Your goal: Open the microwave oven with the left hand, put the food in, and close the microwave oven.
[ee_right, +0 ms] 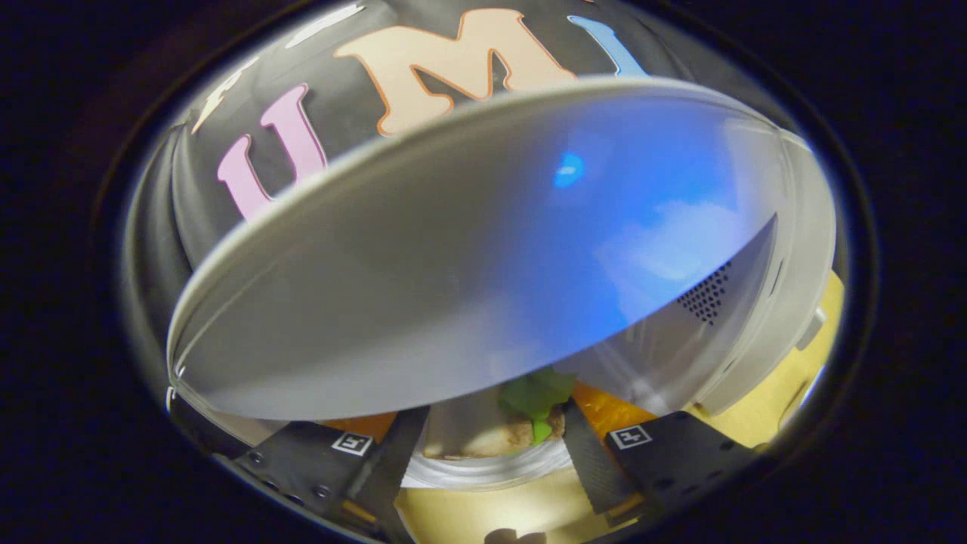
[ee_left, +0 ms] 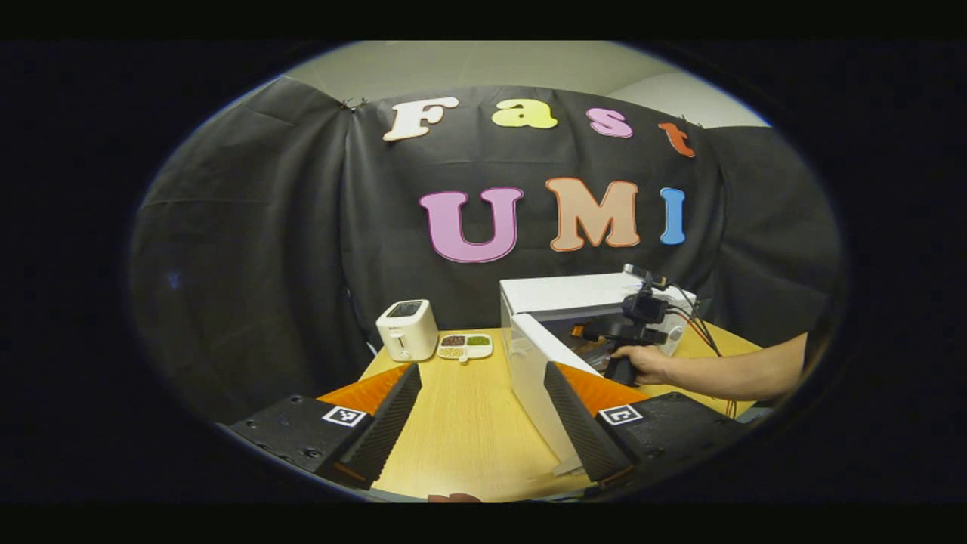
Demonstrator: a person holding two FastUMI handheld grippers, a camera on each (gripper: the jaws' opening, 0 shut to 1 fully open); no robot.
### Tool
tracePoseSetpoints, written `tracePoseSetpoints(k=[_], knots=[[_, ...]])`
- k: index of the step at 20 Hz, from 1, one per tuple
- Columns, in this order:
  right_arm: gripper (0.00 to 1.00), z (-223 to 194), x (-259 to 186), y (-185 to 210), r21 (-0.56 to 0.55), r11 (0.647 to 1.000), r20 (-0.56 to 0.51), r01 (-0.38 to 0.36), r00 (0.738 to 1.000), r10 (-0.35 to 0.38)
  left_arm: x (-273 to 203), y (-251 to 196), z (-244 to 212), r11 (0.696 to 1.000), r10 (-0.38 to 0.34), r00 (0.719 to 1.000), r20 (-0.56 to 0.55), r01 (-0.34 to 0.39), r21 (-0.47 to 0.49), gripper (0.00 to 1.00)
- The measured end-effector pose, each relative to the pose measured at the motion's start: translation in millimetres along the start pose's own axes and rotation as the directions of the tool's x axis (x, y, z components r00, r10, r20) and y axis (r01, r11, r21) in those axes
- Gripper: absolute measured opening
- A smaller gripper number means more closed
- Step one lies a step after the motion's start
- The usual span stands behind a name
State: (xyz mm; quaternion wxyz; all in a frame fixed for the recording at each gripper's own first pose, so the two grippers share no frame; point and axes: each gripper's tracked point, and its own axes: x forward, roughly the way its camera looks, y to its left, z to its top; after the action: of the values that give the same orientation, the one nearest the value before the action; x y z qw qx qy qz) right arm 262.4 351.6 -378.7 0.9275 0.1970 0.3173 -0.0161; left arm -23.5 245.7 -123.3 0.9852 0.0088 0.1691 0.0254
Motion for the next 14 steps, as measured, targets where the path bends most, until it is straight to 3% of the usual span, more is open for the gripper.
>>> tracePoseSetpoints(k=[3, 4, 5, 6, 7, 11, 12, 13, 14], knots=[[0.97, 2, -5, -3, -0.006, 1.0, -0.003, -0.016, 1.0, 0.016, 3, -2, 1, 1.0, -0.003, 1.0, 0.002, 0.003, -0.003, 0.94], [0.9, 4, -7, 1, 0.018, 0.999, -0.011, -0.038, 0.999, 0.038, 4, -4, 1, 1.0, -0.007, 1.0, 0.003, 0.007, -0.006, 0.96], [0.97, 9, -7, 3, 0.027, 0.998, 0.004, -0.05, 0.999, 0.05, 4, -6, 1, 1.0, -0.013, 1.0, 0.002, 0.013, -0.009, 0.96], [0.9, 14, -9, 4, 0.033, 0.998, 0.015, -0.055, 0.998, 0.055, 4, -8, 1, 1.0, -0.018, 1.0, 0.002, 0.018, -0.009, 0.96], [0.89, 19, -12, 7, 0.036, 0.997, 0.028, -0.07, 0.997, 0.069, 4, -9, 1, 1.0, -0.02, 1.0, 0.003, 0.02, -0.005, 0.96], [0.89, 27, -19, -10, -0.023, 1.0, 0.059, -0.021, 0.998, 0.022, 4, -7, 2, 1.0, -0.015, 1.0, 0.005, 0.015, 0.0, 0.96], [0.99, 29, -21, -17, -0.028, 1.0, 0.066, -0.009, 0.998, 0.01, 2, -8, 1, 1.0, -0.013, 1.0, 0.001, 0.013, -0.003, 0.96], [0.9, 32, -21, -19, -0.023, 1.0, 0.074, -0.006, 0.997, 0.008, 2, -7, 1, 1.0, -0.011, 1.0, 0.0, 0.011, -0.008, 0.96], [0.89, 30, -22, -22, -0.023, 1.0, 0.062, -0.01, 0.998, 0.011, 3, -9, 1, 1.0, -0.013, 1.0, 0.001, 0.013, -0.015, 0.96]])
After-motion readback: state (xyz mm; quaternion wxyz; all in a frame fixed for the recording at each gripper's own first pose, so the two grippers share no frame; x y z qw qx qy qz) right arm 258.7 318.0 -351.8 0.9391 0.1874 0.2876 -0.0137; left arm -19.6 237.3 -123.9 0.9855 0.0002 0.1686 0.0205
